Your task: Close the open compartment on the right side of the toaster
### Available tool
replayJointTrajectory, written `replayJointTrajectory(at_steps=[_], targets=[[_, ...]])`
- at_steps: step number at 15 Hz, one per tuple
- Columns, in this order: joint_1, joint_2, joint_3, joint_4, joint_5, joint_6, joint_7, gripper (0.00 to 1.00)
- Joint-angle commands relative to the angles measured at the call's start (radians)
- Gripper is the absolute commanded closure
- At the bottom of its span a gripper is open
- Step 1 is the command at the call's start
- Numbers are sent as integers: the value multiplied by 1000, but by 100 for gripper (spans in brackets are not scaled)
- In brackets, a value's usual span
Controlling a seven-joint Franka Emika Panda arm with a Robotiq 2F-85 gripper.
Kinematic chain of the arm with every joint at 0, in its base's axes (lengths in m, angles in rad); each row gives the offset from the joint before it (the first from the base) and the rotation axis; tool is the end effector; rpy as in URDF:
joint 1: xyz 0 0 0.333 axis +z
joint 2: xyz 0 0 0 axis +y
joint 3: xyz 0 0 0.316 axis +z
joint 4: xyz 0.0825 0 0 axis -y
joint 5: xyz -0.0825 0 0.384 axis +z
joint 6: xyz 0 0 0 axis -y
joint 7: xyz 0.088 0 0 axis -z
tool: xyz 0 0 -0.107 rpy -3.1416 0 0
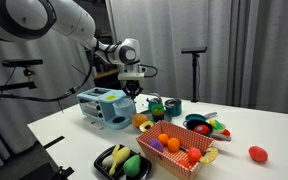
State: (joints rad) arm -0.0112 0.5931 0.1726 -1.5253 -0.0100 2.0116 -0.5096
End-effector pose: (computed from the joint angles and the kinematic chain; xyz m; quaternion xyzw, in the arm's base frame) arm 0.6858 0.0931 0.3085 -0.9453 -0.3193 0.0407 0.0521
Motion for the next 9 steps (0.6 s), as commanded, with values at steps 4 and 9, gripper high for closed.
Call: replayJointTrajectory(at_steps=[4,9], targets=[[9,-22,-77,-66,-94,126,90,100],[6,-39,-97,-94,-71,76,157,100]])
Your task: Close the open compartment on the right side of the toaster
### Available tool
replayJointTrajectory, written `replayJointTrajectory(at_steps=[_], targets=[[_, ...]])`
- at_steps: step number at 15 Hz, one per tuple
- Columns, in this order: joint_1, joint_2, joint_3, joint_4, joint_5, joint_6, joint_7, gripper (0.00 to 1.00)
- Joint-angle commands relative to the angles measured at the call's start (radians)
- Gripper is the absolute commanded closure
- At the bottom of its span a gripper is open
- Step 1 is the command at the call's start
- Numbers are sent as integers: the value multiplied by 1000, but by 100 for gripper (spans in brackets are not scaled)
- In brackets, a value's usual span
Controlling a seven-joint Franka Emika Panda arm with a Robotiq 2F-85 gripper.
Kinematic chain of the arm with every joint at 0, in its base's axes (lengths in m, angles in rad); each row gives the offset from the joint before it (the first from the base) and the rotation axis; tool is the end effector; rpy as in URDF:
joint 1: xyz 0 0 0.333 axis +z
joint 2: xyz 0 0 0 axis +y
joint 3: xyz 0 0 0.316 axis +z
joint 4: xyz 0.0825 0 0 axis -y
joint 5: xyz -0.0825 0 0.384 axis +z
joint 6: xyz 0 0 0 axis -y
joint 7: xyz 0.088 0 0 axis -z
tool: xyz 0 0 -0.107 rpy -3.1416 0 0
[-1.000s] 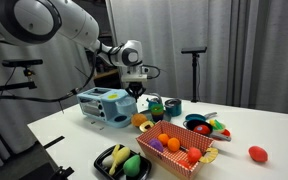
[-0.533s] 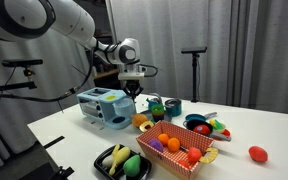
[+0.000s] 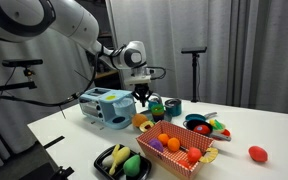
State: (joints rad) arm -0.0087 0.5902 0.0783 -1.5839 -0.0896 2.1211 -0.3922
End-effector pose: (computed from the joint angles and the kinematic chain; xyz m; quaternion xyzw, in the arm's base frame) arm 0.6888 0.0367 0.2892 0.9687 0.2466 -0.0275 0.0114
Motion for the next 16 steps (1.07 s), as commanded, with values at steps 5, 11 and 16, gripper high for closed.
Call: replayJointTrajectory(at_steps=[5,11,16], targets=[[2,-82,9,-59,46,-171,70,100],[-6,-122,39,-76,176,-271,92,100],[-6,-166,53,-141,263,-244,68,100]])
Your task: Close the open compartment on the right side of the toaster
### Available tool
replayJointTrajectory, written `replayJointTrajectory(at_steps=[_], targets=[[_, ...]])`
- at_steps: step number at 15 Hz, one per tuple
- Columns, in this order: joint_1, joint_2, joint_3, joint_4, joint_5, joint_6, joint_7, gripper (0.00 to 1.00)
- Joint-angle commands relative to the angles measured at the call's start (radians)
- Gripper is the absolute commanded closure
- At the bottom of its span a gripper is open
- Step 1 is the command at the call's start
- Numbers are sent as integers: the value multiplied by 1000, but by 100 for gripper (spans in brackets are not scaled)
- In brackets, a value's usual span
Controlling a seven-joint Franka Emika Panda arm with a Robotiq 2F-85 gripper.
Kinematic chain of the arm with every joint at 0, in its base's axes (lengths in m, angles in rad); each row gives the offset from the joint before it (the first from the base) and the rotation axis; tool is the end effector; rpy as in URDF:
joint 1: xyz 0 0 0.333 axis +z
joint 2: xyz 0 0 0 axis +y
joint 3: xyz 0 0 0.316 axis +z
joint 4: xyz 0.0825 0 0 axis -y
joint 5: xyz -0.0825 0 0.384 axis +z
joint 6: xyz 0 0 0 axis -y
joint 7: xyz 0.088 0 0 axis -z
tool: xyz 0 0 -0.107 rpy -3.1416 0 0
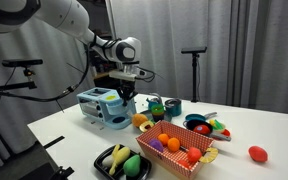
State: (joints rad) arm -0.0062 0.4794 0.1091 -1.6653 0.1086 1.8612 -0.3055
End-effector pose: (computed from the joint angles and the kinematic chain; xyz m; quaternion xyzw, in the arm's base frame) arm 0.6376 0.0675 0.3112 -0.9716 -0.1755 0.1316 0.0887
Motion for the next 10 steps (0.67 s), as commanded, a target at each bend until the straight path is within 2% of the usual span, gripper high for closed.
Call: replayJointTrajectory(at_steps=[1,5,10], targets=[[-4,-64,28,-70,81,25,-24,100],[17,-90,62,-102,118,53,-54,100],[28,-113,66,-124,92,79,-99,100]])
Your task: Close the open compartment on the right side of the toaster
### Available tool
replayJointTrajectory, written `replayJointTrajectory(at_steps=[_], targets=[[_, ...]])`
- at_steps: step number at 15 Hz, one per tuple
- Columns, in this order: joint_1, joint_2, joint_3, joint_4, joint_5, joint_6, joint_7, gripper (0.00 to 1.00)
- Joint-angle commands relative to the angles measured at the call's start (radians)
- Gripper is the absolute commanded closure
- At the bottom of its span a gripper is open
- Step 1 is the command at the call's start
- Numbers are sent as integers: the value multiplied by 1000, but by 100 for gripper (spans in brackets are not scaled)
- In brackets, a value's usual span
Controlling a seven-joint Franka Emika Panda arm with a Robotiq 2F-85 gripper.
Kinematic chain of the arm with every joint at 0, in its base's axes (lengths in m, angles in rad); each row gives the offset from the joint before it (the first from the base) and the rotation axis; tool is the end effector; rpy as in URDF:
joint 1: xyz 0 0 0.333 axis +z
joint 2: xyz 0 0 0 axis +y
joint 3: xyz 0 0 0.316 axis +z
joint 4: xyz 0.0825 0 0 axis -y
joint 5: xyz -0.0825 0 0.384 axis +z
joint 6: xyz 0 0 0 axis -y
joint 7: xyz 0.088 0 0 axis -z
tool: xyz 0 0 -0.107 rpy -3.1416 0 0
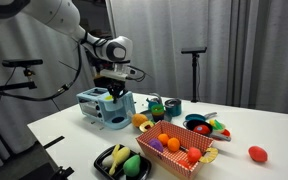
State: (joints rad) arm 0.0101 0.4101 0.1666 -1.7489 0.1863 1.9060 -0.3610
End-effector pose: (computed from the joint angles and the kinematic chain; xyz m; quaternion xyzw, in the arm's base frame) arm 0.6155 0.1154 0.3250 -0.9607 -0.2192 0.1123 0.1277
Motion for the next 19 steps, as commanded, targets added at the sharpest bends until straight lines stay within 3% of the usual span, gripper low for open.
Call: replayJointTrajectory(at_steps=[1,12,13,14,17,19], targets=[[15,-53,7,-43,-2,48,-56,100],[73,-115,2,-6,-121,193,-59,100],[79,-113,-2,-5,-143,211,-44,74],[67,-103,7,6,-110,171,-62,97],[69,-103,6,4,-126,193,-57,75],[69,-103,6,4,-127,193,-57,74]])
